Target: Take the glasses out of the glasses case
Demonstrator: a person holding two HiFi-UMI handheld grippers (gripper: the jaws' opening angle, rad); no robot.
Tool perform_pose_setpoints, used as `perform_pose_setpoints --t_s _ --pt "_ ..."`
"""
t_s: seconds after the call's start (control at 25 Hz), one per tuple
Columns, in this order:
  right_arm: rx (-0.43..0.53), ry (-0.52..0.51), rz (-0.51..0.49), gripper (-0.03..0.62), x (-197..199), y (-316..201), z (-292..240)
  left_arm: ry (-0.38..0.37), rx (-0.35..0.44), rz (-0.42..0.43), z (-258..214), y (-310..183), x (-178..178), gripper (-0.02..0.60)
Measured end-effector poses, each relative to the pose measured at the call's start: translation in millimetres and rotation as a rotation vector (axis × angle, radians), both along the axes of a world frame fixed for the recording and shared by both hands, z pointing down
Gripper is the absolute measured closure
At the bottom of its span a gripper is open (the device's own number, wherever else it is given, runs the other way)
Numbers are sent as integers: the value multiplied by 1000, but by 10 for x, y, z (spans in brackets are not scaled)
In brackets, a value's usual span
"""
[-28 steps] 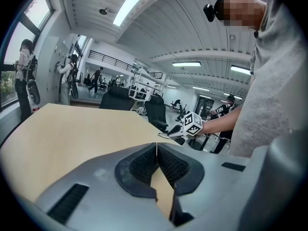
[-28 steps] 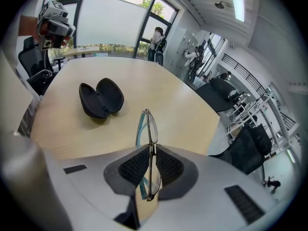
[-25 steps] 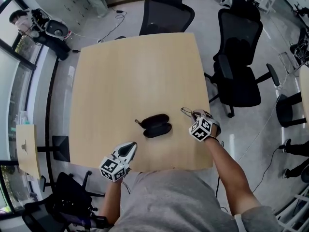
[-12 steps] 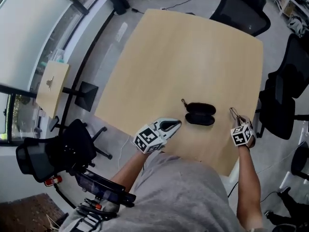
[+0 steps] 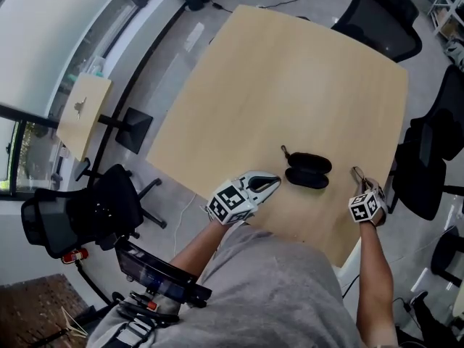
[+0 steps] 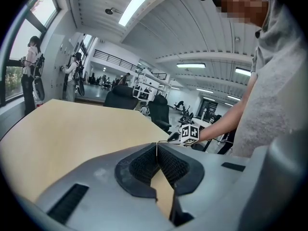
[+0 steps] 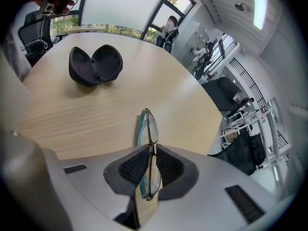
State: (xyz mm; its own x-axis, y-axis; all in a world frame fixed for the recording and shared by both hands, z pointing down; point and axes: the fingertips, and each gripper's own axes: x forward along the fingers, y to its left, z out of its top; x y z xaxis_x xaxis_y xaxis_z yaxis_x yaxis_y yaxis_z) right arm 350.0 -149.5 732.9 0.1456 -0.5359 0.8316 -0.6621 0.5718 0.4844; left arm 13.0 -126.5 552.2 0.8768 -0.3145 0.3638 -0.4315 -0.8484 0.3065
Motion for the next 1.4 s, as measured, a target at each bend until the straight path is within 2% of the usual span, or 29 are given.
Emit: perform_pose_setpoints --t_s 0.36,0.52,0.72,0.88,1.08,1.28,1.32,1.36,1.4 --pt "16 109 -119 548 -74 5 37 -5 0 -2 4 -12 5 575" --pt "-27 65 -142 546 -155 60 45 -5 9 2 -15 15 25 575" --pt "-51 -20 -96 411 -224 134 -42 2 29 8 -99 80 50 575" --pt "-31 -66 -99 405 -316 200 -222 7 52 10 -180 163 51 575" --pt "51 -117 -99 405 -449 289 -635 19 93 11 -309 310 31 575" --pt "206 -215 -82 407 -644 392 -1284 57 134 -13 -535 475 -48 575" --pt "242 -255 -77 408 -706 418 -1445 66 143 -20 -587 498 -71 575" --pt "275 -303 -73 459 -785 456 -1617 74 152 -28 -641 520 -98 575" --pt "302 -357 -72 586 -877 505 -1788 82 161 -37 -698 544 -125 575"
